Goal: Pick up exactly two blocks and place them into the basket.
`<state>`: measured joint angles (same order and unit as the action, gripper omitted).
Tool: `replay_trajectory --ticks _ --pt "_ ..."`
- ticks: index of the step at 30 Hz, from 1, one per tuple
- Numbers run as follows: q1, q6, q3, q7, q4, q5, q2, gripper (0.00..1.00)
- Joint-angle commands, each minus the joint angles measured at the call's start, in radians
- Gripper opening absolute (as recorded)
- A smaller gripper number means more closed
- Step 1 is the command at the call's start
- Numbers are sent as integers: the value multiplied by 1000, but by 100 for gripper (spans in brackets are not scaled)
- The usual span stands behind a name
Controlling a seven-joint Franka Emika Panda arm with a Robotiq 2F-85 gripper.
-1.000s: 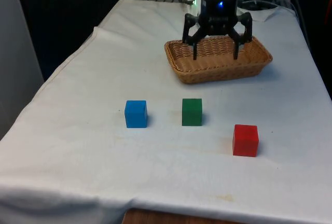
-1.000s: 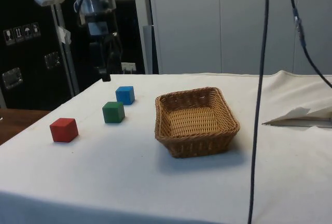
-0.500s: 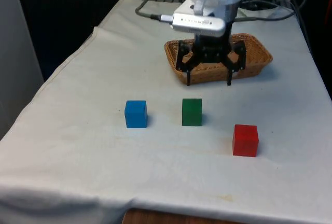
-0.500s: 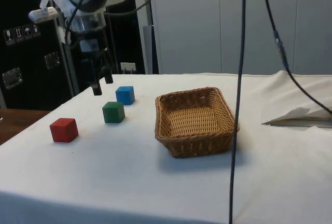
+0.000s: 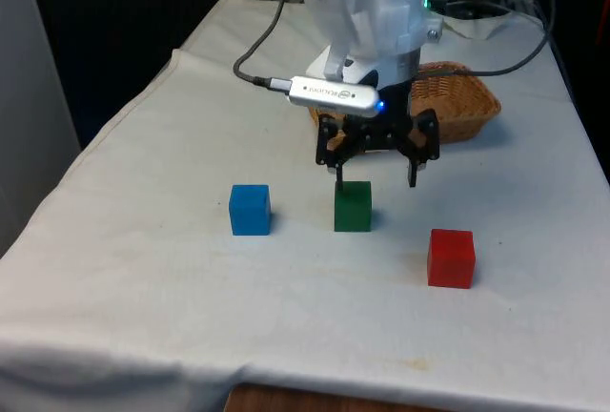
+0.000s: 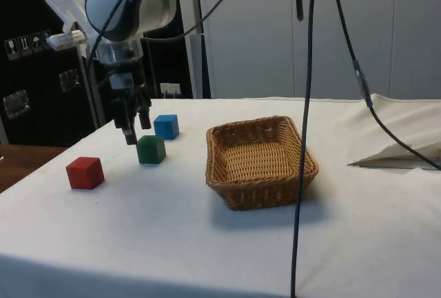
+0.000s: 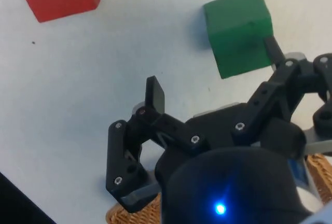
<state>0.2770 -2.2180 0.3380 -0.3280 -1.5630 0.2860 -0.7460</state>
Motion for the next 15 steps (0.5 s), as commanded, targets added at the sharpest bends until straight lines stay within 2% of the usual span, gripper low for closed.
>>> replay_trajectory --ticks 1,2,3,4,10,11,12,15 --pt "-7 -8 -7 -9 3 9 -6 100" --pt "0 -2 0 -4 0 4 -3 100" --pt "-7 -10 -7 -11 3 13 -9 100" --pt "-8 -12 -6 -13 4 15 -12 100" --pt "-11 -26 -5 -20 3 23 -32 100" --pt "-5 -21 0 -14 0 17 -29 100" --pt "-12 -30 -5 -21 3 24 -38 100" --pt "-15 -34 -3 -23 3 24 -46 100"
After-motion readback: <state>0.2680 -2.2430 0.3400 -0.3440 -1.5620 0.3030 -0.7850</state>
